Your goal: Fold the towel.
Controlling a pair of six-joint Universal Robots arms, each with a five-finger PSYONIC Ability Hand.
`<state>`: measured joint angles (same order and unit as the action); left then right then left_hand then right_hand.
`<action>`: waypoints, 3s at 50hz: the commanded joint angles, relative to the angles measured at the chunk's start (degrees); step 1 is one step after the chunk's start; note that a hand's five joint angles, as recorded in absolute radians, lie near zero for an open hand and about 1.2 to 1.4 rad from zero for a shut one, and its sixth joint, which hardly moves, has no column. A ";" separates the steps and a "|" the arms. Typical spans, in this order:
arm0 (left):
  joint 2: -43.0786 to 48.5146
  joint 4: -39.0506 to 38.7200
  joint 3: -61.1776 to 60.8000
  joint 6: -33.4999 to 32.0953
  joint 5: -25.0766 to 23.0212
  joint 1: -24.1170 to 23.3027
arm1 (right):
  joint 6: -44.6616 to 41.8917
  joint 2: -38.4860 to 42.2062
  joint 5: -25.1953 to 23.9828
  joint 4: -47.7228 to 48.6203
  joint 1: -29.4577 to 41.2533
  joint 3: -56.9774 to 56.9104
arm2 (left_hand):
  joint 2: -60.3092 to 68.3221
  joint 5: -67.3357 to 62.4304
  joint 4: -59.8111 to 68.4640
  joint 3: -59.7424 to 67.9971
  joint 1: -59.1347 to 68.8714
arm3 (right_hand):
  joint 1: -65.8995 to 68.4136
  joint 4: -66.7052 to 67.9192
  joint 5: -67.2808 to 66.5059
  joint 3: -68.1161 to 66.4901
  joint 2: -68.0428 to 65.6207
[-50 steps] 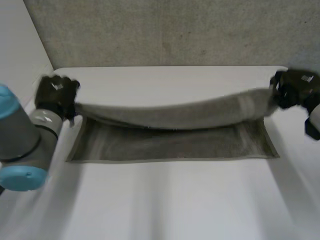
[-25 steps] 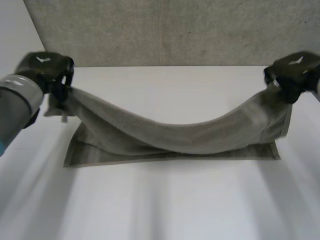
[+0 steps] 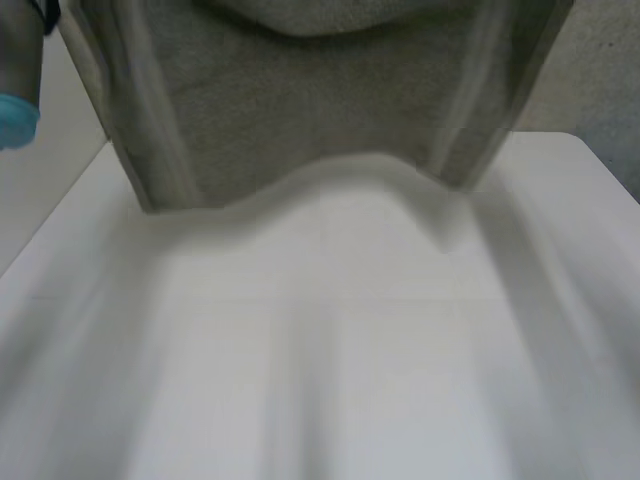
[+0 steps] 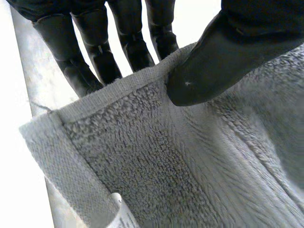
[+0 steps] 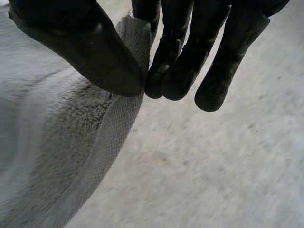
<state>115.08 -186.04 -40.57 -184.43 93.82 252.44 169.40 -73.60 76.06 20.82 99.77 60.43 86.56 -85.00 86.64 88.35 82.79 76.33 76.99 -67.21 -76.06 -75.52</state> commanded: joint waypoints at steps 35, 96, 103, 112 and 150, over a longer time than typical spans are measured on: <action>-11.03 -20.32 -70.79 -8.84 -10.85 3.24 | -6.89 -3.40 -22.27 -7.11 -13.37 47.24 | -6.56 15.00 -6.64 -8.35 -2.79 | 3.67 3.01 -2.79 -3.94 -4.48; -7.94 -22.79 -72.29 -9.02 -10.76 3.33 | -25.70 4.68 -7.77 0.81 -7.06 51.37 | -6.56 15.00 -6.64 -8.35 -2.79 | -18.64 -19.30 19.52 18.37 17.83; -7.94 -22.88 -72.46 -9.02 -10.76 3.33 | -26.14 5.22 -8.03 0.80 -6.61 51.10 | -6.56 15.00 -6.64 -8.35 -2.79 | -18.98 -19.64 19.86 18.71 18.17; -7.77 -22.88 -72.29 -9.02 -10.76 3.33 | -26.40 6.54 -7.95 0.80 -6.87 50.75 | -6.56 15.00 -6.64 -8.35 -2.79 | -21.50 -22.16 22.38 21.23 20.69; -6.79 -21.91 -70.62 -9.02 -10.50 5.26 | -24.42 -0.56 -9.35 1.51 -9.59 50.22 | -6.56 15.00 -6.64 -8.35 -2.79 | 3.67 3.01 -2.79 -3.94 -4.48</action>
<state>109.79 -208.15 -111.14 -193.48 83.40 257.22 135.88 -67.10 67.21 22.11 91.38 110.27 86.56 -85.00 86.63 88.41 82.82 76.82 76.98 -66.75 -75.82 -76.47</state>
